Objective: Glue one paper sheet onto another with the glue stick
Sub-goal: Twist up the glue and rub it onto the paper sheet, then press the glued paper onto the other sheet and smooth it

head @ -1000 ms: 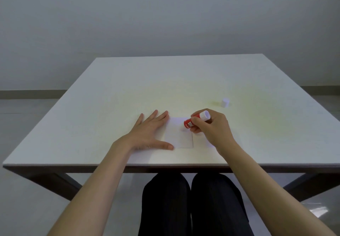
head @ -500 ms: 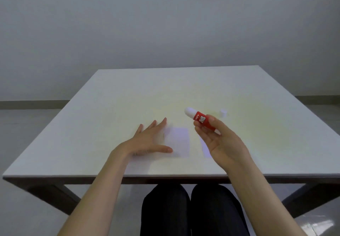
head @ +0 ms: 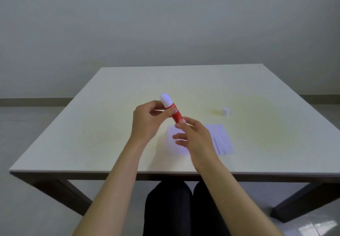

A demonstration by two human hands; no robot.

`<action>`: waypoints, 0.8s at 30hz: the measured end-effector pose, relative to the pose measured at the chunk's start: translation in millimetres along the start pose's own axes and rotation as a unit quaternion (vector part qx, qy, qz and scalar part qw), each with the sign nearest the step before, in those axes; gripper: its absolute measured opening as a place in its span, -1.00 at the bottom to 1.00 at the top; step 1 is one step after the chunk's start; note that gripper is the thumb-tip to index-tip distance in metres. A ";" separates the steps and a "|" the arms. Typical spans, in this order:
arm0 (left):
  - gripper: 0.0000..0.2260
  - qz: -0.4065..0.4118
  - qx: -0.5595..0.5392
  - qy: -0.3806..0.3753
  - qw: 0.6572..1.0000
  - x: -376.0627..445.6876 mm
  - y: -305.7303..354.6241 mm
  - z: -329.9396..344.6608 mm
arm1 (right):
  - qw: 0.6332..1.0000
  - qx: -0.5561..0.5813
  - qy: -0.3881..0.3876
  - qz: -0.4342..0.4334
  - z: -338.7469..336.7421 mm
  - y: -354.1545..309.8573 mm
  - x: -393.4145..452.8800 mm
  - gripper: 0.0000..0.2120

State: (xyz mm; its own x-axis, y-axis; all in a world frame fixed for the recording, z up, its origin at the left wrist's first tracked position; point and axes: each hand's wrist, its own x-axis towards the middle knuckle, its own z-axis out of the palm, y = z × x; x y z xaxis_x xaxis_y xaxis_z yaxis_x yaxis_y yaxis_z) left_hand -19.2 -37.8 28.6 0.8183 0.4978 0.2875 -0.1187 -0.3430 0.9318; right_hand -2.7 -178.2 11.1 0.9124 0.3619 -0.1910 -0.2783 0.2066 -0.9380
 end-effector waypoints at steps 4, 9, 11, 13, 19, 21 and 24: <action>-0.90 -0.014 0.149 0.057 0.987 27.3 -5.9 -15.7 | 0.842 -0.491 0.006 -0.221 -16.1 22.1 -5.0 -0.71; -0.85 -0.039 0.230 0.074 0.970 48.0 -20.8 -16.3 | 0.645 -0.677 -0.027 -0.353 -16.4 34.2 -27.7 -0.68; -0.81 -0.042 0.245 0.073 0.966 49.7 -24.7 -13.9 | 0.628 -0.697 -0.053 -0.343 -16.2 33.8 -31.1 -0.58; -0.78 -0.044 0.255 0.070 0.964 49.6 -29.0 -11.9 | 0.609 -0.708 -0.053 -0.353 -17.9 31.5 -32.1 -0.56; -0.85 -0.048 0.251 0.076 0.964 50.4 -33.8 -11.3 | 0.583 -0.693 -0.060 -0.419 -20.5 30.2 -34.7 -0.71; -0.79 -0.052 0.246 0.074 0.965 47.4 -34.3 -10.8 | 0.598 -0.668 -0.060 -0.438 -22.9 32.5 -35.7 -0.77; -0.83 -0.061 0.246 0.075 0.965 44.6 -37.2 -9.5 | 0.626 -0.636 -0.061 -0.448 -24.9 36.4 -36.9 -0.86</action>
State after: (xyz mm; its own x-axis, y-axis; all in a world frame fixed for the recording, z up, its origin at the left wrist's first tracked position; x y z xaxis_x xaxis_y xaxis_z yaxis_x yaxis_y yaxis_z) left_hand 16.3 4.7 8.8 0.7142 0.6554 0.2458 0.2843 -0.5925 0.7538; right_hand -39.1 -206.7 -23.1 0.4795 0.7011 0.5278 0.8631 -0.4855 -0.1391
